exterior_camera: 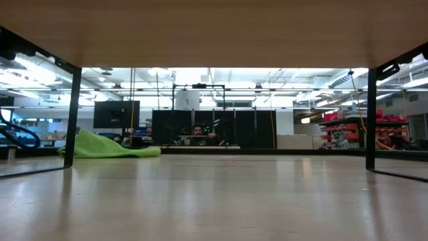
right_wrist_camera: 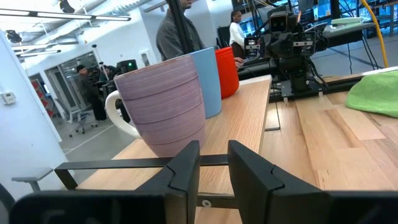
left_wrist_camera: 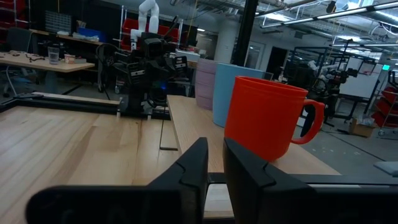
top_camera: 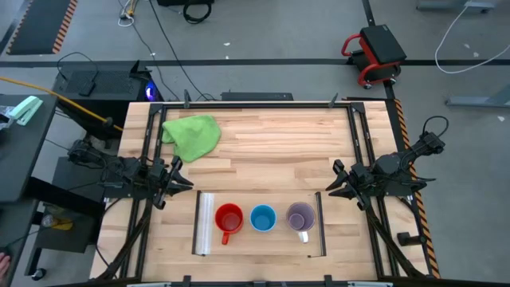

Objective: Stack small to large cups/mugs on shelf
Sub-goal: Return to Home Position

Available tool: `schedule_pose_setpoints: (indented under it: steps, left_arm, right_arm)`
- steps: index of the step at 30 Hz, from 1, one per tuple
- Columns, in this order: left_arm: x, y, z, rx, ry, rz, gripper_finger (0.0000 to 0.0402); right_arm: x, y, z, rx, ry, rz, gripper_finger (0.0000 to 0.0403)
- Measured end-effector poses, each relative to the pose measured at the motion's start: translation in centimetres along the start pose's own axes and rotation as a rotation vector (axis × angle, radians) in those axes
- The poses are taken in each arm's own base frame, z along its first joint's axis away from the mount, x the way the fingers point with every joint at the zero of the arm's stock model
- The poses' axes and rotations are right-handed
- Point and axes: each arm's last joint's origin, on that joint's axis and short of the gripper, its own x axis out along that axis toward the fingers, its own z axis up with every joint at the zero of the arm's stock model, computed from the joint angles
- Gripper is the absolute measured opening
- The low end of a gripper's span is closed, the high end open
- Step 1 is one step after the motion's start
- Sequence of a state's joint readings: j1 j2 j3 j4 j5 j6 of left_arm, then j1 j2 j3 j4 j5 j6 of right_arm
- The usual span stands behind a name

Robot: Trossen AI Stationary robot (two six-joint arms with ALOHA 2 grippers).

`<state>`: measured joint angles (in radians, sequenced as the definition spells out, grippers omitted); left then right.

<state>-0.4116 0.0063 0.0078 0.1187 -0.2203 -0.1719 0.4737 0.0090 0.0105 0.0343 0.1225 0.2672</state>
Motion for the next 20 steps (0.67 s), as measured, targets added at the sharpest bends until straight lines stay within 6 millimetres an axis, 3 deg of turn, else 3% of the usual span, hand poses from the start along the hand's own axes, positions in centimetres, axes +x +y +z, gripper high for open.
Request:
schedule_pose_setpoints:
  steps: [20]
  left_arm:
    - [0.0,0.0,0.0,0.0,0.0,0.0,0.0059]
  right_arm:
    - [0.0,0.0,0.0,0.0,0.0,0.0,0.0091]
